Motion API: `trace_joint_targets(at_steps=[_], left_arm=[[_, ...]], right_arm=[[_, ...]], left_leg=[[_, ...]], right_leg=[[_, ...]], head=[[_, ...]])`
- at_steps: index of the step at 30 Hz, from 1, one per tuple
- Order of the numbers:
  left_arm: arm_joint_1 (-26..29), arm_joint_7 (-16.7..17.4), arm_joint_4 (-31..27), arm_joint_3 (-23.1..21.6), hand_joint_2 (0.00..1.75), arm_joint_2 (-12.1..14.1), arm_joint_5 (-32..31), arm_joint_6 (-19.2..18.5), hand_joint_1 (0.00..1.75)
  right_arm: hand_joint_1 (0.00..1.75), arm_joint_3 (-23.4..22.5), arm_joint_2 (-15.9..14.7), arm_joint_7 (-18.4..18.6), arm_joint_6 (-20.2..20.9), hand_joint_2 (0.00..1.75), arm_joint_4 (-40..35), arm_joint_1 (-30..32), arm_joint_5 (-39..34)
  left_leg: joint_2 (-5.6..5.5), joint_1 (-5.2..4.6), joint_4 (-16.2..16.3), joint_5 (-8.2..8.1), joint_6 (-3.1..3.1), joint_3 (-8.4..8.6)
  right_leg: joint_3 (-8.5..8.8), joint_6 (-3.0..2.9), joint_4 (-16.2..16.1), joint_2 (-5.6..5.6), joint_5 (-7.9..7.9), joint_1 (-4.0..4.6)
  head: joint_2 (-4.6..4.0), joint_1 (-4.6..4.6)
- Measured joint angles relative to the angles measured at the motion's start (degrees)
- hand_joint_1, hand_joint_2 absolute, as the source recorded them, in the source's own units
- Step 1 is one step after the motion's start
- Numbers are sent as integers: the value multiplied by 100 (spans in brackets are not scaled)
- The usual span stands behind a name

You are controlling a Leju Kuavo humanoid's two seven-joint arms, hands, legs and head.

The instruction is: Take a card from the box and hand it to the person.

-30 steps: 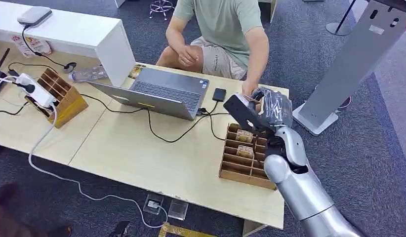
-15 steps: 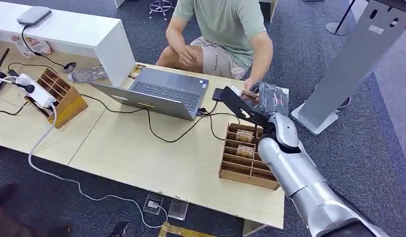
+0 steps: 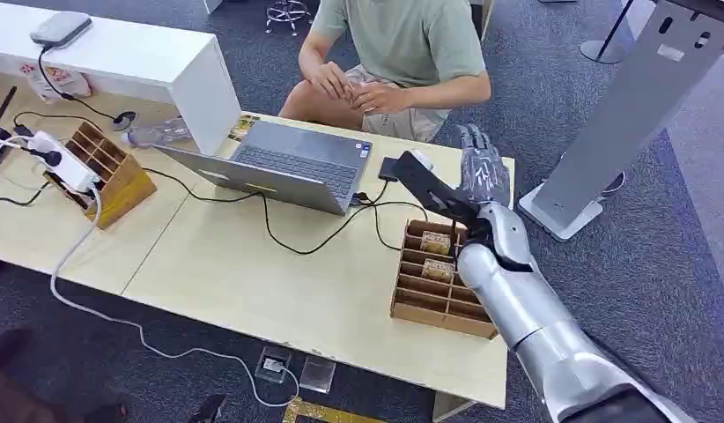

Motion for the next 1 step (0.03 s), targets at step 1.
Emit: trace_joint_targets(at_steps=[1], left_arm=[[1, 4, 0, 0, 0, -4, 46, 31, 0]], right_arm=[[0, -20, -37, -39, -57, 175, -127, 87, -125]], left_leg=[[1, 0, 0, 0, 0, 1]], right_leg=[[1, 0, -1, 0, 0, 0]], head=[[0, 0]])
